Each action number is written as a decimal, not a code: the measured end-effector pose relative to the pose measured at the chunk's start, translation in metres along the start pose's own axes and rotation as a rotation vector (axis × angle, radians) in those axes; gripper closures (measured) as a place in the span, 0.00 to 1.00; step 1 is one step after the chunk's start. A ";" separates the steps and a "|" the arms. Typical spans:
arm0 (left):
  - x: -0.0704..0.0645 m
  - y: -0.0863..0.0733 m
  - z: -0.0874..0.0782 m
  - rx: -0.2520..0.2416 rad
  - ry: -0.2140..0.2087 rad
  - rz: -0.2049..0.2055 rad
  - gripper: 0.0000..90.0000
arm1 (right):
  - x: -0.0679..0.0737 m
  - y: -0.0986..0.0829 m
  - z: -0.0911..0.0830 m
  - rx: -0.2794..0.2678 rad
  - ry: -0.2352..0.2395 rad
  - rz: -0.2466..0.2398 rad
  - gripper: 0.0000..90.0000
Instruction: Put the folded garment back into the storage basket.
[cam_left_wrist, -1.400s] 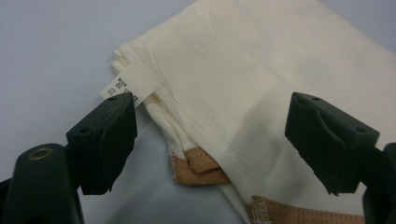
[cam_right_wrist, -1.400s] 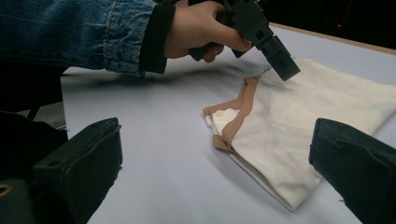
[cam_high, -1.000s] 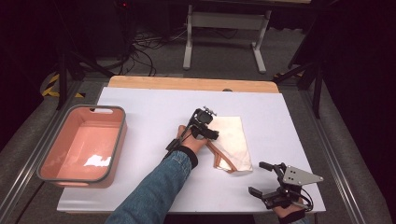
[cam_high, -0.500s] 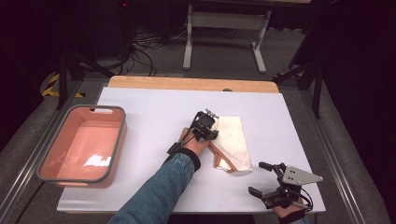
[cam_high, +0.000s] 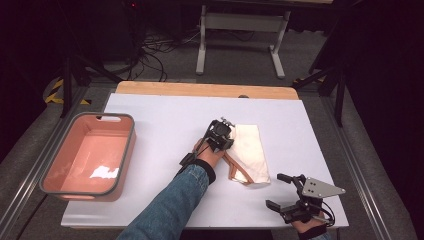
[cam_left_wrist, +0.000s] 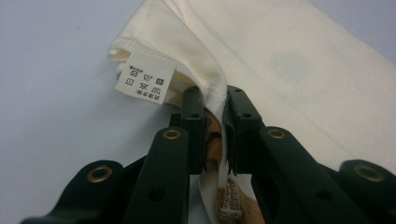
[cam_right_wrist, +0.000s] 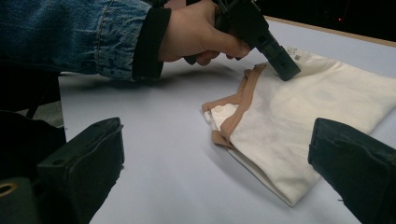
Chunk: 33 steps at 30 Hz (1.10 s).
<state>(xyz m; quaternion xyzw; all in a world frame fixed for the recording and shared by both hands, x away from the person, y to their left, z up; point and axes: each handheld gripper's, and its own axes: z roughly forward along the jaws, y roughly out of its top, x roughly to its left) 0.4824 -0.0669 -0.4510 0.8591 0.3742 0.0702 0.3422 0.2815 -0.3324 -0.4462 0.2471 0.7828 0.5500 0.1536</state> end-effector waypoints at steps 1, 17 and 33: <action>0.001 0.000 0.000 -0.001 -0.005 -0.010 0.90 | 0.000 0.000 0.000 -0.001 0.001 0.000 0.05; 0.001 0.004 -0.018 -0.077 -0.061 -0.035 0.90 | -0.001 0.000 -0.001 -0.005 0.014 0.014 0.05; -0.019 0.014 -0.064 -0.276 -0.119 0.035 0.90 | -0.002 -0.001 -0.001 -0.010 0.015 0.022 0.04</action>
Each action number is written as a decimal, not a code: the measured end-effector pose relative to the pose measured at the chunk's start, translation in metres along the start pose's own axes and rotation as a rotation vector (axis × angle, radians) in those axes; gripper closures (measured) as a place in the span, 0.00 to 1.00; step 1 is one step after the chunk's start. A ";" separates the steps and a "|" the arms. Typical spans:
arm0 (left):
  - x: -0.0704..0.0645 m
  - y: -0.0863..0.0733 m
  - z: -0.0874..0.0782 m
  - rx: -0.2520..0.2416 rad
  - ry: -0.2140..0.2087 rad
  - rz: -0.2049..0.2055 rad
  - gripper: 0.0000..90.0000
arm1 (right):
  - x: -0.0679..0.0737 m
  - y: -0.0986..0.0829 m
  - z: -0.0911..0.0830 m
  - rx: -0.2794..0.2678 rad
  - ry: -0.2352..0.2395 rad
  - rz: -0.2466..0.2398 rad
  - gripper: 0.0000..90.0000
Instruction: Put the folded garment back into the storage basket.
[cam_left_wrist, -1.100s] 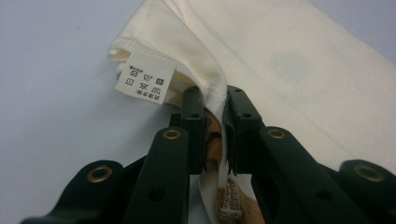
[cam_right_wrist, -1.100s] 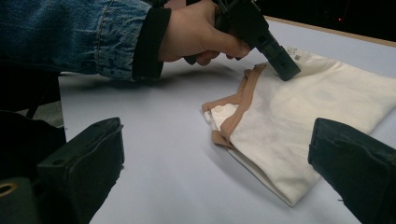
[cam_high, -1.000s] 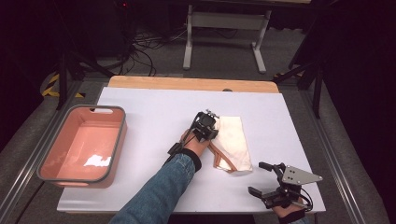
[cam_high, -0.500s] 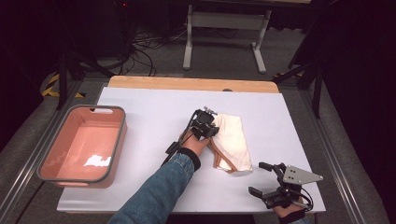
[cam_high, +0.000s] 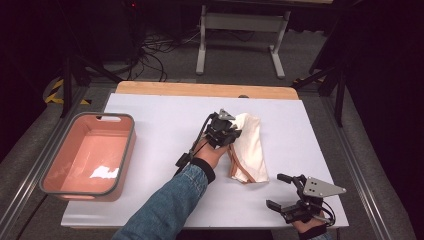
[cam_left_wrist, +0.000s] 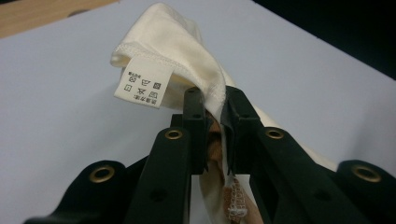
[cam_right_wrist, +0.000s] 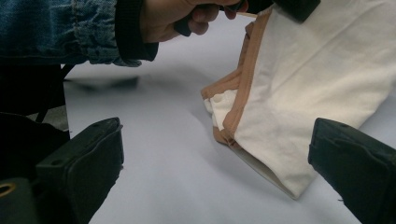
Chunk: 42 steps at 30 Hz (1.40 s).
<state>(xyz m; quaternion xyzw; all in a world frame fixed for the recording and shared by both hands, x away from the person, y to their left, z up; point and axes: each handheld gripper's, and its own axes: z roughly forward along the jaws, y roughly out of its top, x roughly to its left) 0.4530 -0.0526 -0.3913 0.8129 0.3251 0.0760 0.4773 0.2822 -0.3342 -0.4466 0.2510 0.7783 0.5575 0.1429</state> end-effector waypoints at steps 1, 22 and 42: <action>-0.001 0.001 -0.002 -0.011 -0.006 -0.006 0.90 | 0.000 0.000 0.000 0.000 0.000 0.000 0.04; -0.022 0.016 -0.061 -0.261 -0.090 0.046 0.90 | 0.000 0.000 0.000 -0.002 0.002 0.002 0.04; -0.015 0.012 -0.109 -0.370 -0.100 0.038 0.90 | 0.000 0.000 0.000 -0.001 0.000 0.004 0.04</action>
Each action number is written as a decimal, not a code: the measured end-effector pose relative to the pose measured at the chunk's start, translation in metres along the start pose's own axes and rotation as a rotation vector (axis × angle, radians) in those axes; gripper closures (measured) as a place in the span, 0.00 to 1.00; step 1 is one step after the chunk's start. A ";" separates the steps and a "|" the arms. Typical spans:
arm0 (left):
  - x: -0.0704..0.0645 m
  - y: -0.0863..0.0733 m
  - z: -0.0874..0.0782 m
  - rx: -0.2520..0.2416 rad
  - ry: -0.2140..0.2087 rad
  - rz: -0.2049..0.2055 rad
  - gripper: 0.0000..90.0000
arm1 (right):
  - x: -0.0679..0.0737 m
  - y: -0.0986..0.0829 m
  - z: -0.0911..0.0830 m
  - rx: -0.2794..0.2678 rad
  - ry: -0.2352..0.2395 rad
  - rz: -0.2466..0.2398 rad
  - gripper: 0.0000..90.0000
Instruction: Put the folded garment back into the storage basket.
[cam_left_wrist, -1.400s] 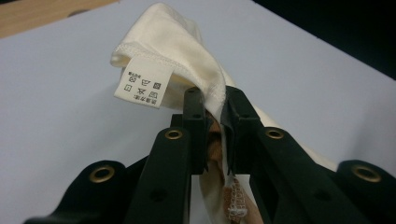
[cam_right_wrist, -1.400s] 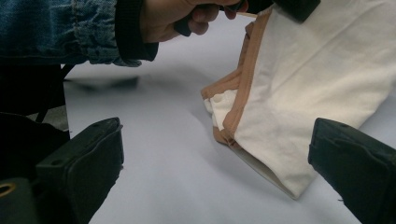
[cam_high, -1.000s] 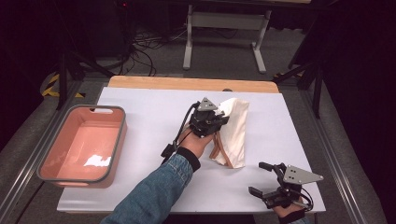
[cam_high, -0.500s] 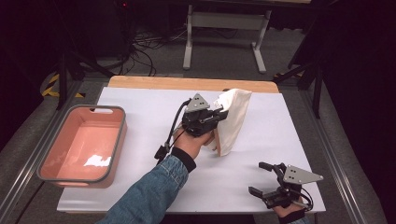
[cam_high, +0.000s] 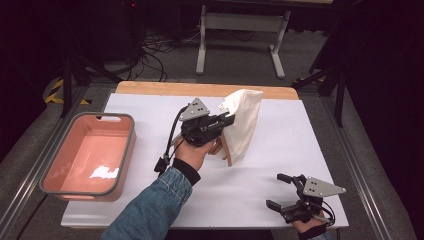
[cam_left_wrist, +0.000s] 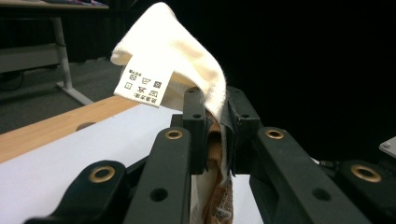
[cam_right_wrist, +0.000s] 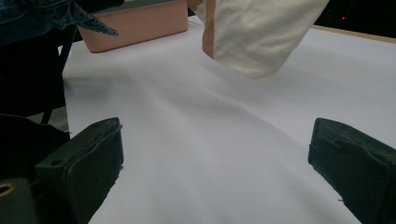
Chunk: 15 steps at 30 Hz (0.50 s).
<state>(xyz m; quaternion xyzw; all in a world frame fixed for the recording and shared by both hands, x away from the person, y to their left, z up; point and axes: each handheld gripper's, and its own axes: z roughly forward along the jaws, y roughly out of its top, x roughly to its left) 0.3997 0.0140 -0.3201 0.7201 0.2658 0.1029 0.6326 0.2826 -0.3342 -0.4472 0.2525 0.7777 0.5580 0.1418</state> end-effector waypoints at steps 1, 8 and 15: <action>0.001 0.001 -0.004 -0.002 0.003 0.002 0.90 | 0.000 0.000 0.000 0.000 0.000 0.000 0.04; 0.004 0.005 -0.020 -0.008 0.014 0.005 0.90 | 0.000 0.000 0.000 0.003 0.000 0.000 0.04; 0.008 0.009 -0.041 -0.011 0.024 0.006 0.90 | 0.000 0.000 0.001 0.006 -0.002 -0.001 0.04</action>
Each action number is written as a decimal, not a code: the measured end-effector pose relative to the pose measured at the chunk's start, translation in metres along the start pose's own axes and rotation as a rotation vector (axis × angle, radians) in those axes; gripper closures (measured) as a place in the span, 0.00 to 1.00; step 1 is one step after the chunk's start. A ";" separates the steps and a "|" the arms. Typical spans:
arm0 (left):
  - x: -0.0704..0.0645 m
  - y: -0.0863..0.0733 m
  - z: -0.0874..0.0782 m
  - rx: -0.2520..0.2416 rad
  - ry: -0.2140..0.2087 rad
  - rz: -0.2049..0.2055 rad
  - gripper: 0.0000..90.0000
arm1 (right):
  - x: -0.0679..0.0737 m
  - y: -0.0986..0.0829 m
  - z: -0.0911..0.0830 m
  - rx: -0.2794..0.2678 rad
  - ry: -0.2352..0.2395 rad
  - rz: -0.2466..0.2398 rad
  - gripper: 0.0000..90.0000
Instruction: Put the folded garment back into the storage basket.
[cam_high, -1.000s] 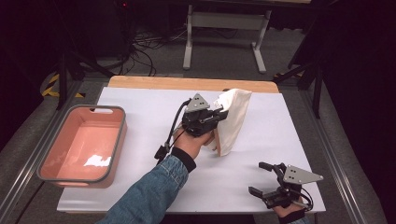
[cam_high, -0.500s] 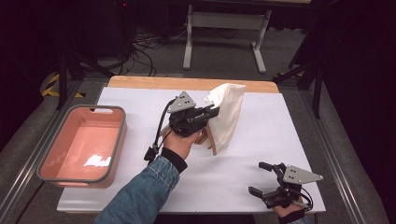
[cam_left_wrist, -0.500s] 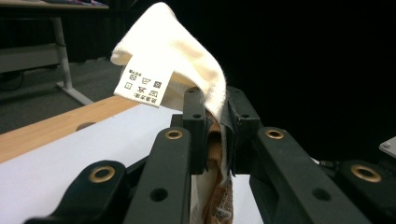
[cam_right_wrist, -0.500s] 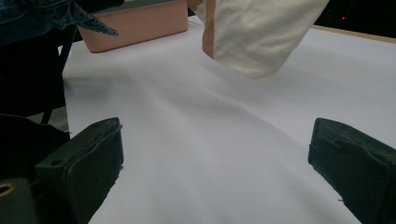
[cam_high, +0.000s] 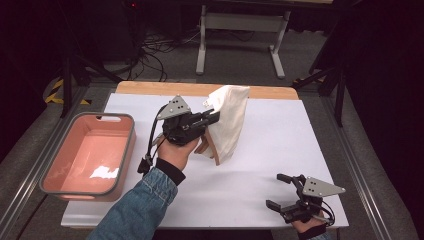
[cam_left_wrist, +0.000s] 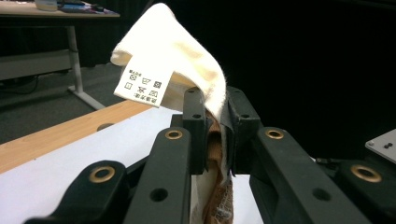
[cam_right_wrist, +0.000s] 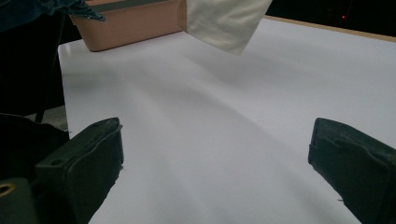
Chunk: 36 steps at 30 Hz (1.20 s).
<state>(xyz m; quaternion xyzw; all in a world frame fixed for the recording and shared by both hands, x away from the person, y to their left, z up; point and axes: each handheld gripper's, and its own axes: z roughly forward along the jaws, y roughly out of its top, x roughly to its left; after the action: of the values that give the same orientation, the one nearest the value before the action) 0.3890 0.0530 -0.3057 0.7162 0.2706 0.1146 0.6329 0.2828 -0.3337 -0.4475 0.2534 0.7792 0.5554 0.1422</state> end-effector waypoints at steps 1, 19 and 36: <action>0.001 0.000 -0.003 0.000 0.003 0.000 0.90 | 0.000 0.000 0.000 -0.001 0.000 0.001 0.04; 0.011 0.005 -0.061 -0.025 0.051 0.016 0.90 | 0.000 0.000 0.003 0.004 -0.001 0.001 0.04; 0.019 0.005 -0.110 -0.024 0.097 0.034 0.90 | 0.000 0.000 0.003 0.006 -0.002 0.002 0.04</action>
<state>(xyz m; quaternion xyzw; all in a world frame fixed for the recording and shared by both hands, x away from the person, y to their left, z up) 0.3499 0.1553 -0.2855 0.7066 0.2874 0.1635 0.6256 0.2846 -0.3312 -0.4486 0.2552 0.7803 0.5531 0.1416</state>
